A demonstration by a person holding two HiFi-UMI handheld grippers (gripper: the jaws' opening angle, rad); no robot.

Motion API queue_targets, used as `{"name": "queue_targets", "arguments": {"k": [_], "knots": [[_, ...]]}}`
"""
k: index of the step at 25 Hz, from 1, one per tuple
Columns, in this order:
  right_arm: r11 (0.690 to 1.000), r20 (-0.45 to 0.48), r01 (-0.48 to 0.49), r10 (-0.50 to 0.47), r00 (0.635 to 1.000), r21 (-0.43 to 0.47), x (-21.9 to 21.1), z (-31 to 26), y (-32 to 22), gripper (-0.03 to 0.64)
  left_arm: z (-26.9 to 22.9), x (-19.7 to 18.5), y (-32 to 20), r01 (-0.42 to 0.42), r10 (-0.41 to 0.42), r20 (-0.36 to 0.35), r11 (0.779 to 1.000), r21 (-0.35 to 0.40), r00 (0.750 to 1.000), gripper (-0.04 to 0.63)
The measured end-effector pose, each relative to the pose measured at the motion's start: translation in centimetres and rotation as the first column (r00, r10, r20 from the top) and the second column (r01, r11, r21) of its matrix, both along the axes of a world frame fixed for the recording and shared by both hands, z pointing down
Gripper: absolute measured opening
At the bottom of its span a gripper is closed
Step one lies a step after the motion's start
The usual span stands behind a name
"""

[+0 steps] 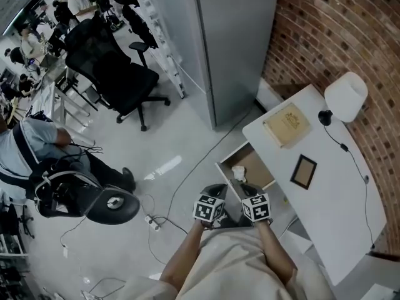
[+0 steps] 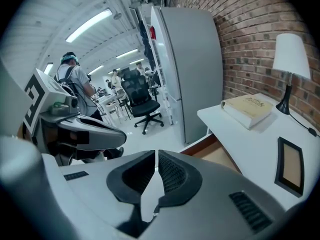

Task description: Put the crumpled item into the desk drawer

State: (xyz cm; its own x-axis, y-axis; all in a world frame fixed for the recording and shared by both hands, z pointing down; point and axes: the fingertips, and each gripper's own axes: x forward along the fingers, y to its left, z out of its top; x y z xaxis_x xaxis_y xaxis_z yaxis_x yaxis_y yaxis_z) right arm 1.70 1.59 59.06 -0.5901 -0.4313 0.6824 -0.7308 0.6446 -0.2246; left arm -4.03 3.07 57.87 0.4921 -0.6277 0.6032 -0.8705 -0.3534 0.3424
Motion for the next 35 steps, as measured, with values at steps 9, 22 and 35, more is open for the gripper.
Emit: {"name": "queue_targets", "arguments": {"k": [9,22,35], "knots": [[1.000,-0.006,-0.016,0.016,1.000,-0.011,-0.1,0.5,-0.4,0.043,0.9,-0.6,0.0,-0.001,0.002,0.026,1.000,-0.011,1.000,0.015],[0.999,0.001,-0.028,0.029,1.000,-0.023,0.4,0.6,-0.8,0.026,1.5,-0.1,-0.3,-0.016,0.017,0.036,0.999,-0.033,0.999,0.015],[0.999,-0.001,-0.030,0.030,1.000,-0.026,1.0,1.2,0.3,0.025,1.5,0.3,0.6,-0.009,0.009,0.025,1.000,-0.010,1.000,0.015]]}}
